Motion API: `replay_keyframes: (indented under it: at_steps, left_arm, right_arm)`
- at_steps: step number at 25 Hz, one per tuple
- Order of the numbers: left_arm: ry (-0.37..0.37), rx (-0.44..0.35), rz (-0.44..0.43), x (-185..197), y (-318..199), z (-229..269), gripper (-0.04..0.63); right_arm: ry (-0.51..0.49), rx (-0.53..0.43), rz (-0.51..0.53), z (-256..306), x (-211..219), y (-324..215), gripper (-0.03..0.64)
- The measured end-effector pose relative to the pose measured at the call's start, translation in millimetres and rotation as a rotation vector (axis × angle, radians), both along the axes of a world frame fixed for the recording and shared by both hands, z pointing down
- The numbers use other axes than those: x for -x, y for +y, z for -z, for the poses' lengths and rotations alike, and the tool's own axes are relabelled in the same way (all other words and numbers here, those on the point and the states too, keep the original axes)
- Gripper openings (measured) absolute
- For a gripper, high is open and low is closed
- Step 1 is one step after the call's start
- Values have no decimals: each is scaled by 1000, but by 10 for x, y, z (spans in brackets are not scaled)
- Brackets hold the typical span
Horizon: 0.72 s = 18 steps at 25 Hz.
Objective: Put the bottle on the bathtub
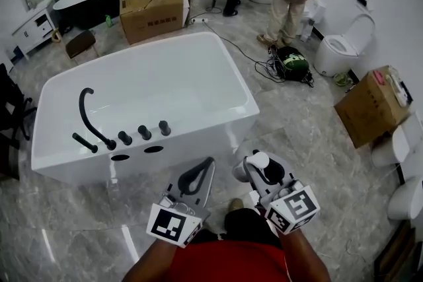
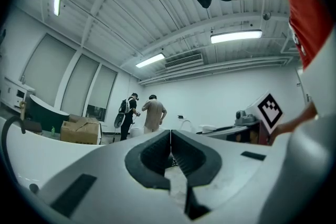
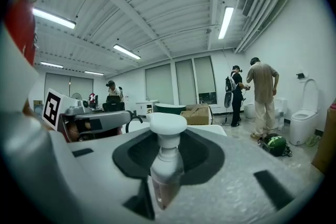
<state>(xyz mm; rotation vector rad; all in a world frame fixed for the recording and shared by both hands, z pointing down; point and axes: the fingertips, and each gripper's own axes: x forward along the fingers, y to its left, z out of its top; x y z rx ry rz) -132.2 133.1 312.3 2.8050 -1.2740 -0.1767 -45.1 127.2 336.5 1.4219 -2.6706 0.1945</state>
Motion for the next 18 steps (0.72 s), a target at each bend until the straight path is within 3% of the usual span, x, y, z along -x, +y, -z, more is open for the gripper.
replay_keyframes:
  at_steps: [7, 18]
  left_arm:
    - [-33, 27, 37, -84, -560, -123, 11]
    - [-85, 33, 215, -547, -1808, -446, 11]
  right_arm:
    - [-9, -12, 38, -82, -87, -674, 107]
    - [15, -8, 191, -535, -436, -1989, 107]
